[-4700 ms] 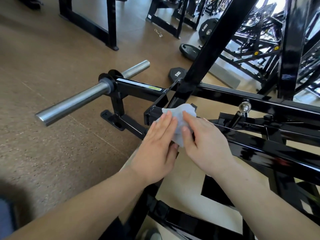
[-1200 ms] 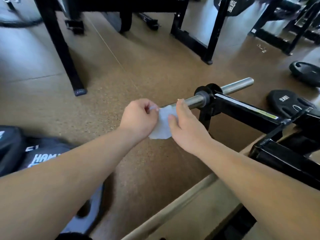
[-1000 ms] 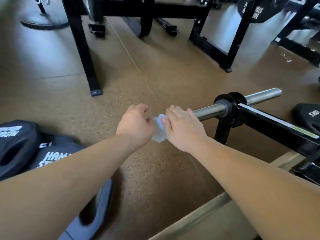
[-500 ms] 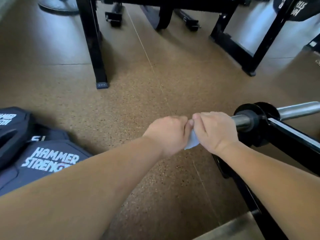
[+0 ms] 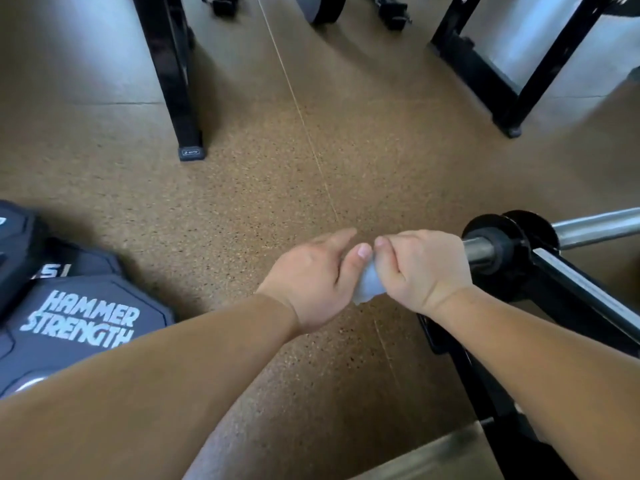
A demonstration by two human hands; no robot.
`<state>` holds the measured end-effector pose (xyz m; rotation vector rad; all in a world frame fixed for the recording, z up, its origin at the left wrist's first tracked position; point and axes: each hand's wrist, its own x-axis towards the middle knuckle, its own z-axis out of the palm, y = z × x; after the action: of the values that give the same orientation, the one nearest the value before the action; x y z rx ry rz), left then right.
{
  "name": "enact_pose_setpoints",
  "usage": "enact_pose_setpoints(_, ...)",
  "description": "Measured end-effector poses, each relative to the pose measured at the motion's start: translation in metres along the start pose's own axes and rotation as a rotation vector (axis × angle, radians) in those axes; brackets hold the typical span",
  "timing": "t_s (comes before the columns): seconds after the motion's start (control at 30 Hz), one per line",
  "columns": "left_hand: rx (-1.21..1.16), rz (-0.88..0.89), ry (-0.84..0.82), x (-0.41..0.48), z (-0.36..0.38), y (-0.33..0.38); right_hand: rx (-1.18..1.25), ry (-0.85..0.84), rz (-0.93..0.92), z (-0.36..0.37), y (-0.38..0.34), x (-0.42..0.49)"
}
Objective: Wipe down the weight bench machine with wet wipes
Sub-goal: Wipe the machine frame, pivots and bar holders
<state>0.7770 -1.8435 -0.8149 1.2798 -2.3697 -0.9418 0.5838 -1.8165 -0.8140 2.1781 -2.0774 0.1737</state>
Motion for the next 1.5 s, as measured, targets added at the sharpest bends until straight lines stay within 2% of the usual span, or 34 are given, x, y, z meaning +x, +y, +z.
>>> enact_pose_setpoints(0.1,-0.049,-0.034,-0.112,0.0,-0.006,0.003,-0.022,-0.055,0.055,-0.005,-0.006,-0.003)
enact_pose_setpoints(0.23,-0.128,-0.081,-0.174,0.001,-0.012,0.006,-0.185,-0.112,0.186,-0.008,-0.022,-0.002)
enact_pose_setpoints(0.3,-0.198,-0.128,-0.144,-0.001,-0.014,0.008,-0.232,-0.128,0.263,-0.013,-0.031,-0.006)
enact_pose_setpoints(0.43,-0.441,-0.29,0.04,-0.016,-0.016,0.007,-0.232,-0.113,0.346,-0.018,-0.04,-0.01)
enact_pose_setpoints(0.57,-0.419,-0.35,0.144,-0.021,-0.029,-0.027,-0.209,-0.117,0.406,-0.016,-0.044,-0.011)
enact_pose_setpoints(0.63,-0.397,-0.367,0.109,-0.017,-0.035,-0.04,-0.189,-0.09,0.402,-0.018,-0.051,-0.014)
enact_pose_setpoints(0.77,-0.312,-0.288,-0.051,-0.02,-0.037,-0.04,-0.104,-0.011,0.232,-0.015,-0.099,-0.039)
enact_pose_setpoints(0.9,-0.295,-0.276,-0.035,-0.019,-0.043,-0.045,-0.061,-0.066,0.136,-0.023,-0.086,-0.037)
enact_pose_setpoints(1.0,-0.253,-0.269,-0.01,-0.018,-0.05,-0.047,-0.084,-0.276,0.34,-0.028,-0.047,-0.014)
enact_pose_setpoints(1.07,-0.25,-0.248,-0.005,-0.019,-0.052,-0.044,-0.157,-0.274,0.42,-0.027,-0.046,-0.006)
enact_pose_setpoints(1.13,-0.272,-0.224,-0.006,-0.019,-0.053,-0.042,-0.151,-0.211,0.356,-0.023,-0.069,-0.01)
enact_pose_setpoints(1.23,-0.285,-0.21,0.005,-0.019,-0.054,-0.038,-0.02,-0.125,0.096,-0.018,-0.104,-0.04)
enact_pose_setpoints(1.3,-0.282,-0.206,0.016,-0.019,-0.053,-0.034,0.062,-0.174,-0.006,-0.025,-0.086,-0.043)
enact_pose_setpoints(1.33,-0.28,-0.196,0.012,-0.019,-0.051,-0.03,0.072,-0.193,0.0,-0.026,-0.064,-0.04)
enact_pose_setpoints(1.43,-0.256,-0.148,-0.027,-0.02,-0.04,-0.014,0.017,-0.26,0.237,-0.031,0.005,-0.034)
enact_pose_setpoints(1.5,-0.206,-0.102,-0.068,-0.021,-0.03,-0.008,0.042,-0.247,0.4,-0.027,0.027,-0.035)
